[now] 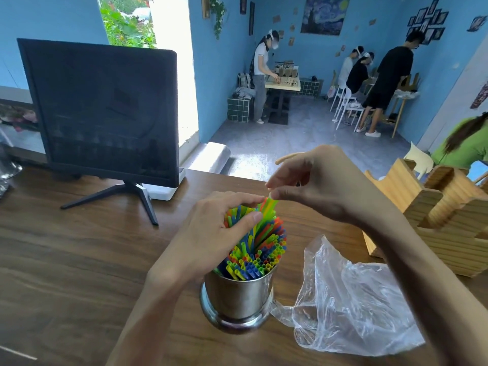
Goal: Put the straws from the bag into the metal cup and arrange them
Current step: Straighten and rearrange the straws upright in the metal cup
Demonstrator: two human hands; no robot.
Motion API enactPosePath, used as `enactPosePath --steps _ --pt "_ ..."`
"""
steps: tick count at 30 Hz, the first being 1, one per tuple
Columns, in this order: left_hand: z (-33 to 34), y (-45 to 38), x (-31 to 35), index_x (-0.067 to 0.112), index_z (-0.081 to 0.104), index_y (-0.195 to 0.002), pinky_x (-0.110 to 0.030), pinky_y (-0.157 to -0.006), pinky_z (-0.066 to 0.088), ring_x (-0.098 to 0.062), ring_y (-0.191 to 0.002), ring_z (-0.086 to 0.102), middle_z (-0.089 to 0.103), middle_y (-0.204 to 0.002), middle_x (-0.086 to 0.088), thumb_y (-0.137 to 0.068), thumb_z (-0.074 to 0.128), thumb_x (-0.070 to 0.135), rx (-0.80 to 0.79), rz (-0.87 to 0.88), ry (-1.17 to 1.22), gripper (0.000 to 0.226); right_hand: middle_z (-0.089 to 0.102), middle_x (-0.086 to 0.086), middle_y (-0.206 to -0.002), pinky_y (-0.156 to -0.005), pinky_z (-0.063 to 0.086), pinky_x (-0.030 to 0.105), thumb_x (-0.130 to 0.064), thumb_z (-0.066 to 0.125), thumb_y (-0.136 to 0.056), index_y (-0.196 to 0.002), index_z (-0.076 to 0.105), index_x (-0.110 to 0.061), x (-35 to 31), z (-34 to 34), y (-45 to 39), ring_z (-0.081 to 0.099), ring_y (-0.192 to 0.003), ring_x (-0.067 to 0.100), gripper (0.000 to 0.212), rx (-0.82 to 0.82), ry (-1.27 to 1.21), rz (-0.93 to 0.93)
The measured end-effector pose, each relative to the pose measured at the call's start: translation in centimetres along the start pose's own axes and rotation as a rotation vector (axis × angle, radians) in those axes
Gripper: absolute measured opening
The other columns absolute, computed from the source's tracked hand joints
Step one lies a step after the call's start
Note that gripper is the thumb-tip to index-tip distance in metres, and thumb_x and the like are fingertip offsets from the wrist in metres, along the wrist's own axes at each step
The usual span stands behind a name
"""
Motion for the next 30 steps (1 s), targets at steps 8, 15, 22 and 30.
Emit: enactPosePath --steps 8,15,22,30 --pt "1.0 -2.0 1.1 0.039 0.076 -0.101 -0.030 -0.092 0.051 0.000 -0.101 0.066 0.074 -0.100 0.022 -0.096 0.062 0.045 -0.066 0.019 0.100 0.017 0.076 -0.017 -0.087 -0.076 0.057 0.015 -0.017 0.085 -0.082 -0.095 0.079 -0.025 -3.7 -4.9 0.6 0.073 -0.079 -0.002 0.016 0.274 -0.197 -0.168" --pt "-2.7 -1.4 0.9 0.028 0.079 -0.071 -0.017 -0.071 0.051 -0.003 -0.073 0.068 0.076 -0.077 0.006 -0.089 0.069 0.033 0.118 0.053 0.603 0.021 0.078 -0.012 -0.083 -0.072 0.056 0.024 -0.017 0.083 -0.084 -0.098 0.075 -0.018 -1.1 -11.3 3.4 0.072 -0.072 0.010 0.016 0.649 -0.490 -0.218" --pt "-7.2 -1.0 -1.6 0.027 0.084 -0.088 -0.014 -0.054 0.048 -0.002 -0.062 0.062 0.071 -0.067 0.009 -0.063 0.081 0.041 0.349 0.056 1.099 0.029 0.076 0.006 -0.069 -0.066 0.057 0.024 -0.015 0.083 -0.066 -0.079 0.081 -0.021 3.6 -2.3 4.2 0.068 -0.060 0.015 0.014 0.416 -0.756 0.052" --pt "-7.1 -1.4 2.4 0.020 0.076 -0.097 -0.022 -0.068 0.056 -0.012 -0.082 0.074 0.077 -0.090 0.006 -0.082 0.070 0.031 0.487 0.142 1.035 0.020 0.076 0.005 -0.078 -0.069 0.058 0.027 -0.009 0.084 -0.080 -0.089 0.079 -0.019 2.9 5.3 4.7 0.072 -0.073 0.016 0.015 0.240 -0.664 0.127"
Point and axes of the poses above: each hand's wrist, its own y-axis away from the middle knuckle, its own z-axis out of the palm, x = y × z, the point moved 10 cm from there along -y, towards the middle knuckle
